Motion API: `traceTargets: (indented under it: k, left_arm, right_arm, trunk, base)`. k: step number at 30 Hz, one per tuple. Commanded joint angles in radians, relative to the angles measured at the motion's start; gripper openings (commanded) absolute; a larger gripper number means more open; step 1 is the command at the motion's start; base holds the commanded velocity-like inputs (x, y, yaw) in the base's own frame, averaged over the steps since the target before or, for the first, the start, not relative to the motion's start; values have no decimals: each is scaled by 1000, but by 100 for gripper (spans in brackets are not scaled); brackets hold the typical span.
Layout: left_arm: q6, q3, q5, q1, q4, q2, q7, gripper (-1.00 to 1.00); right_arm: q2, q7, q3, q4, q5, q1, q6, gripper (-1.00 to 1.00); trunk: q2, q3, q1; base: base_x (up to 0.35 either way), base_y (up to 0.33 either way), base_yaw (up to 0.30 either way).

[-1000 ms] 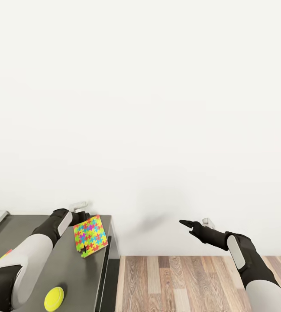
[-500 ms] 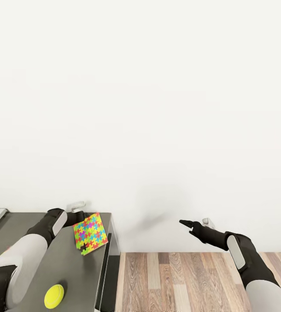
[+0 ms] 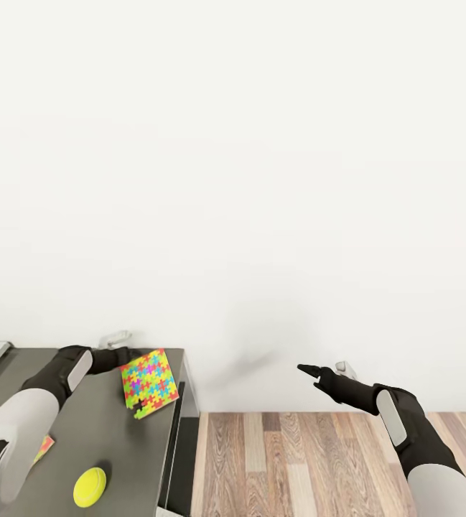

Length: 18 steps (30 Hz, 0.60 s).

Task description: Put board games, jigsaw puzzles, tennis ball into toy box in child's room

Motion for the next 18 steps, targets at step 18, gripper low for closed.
traceTargets:
  k: [18]
  left_arm:
    - [0, 6, 2, -1, -1, 19, -52, 100]
  right_arm:
    - [0, 2, -2, 0, 1, -1, 5, 100]
  trunk:
    - [-2, -31, 1]
  base:
    - [0, 0, 0]
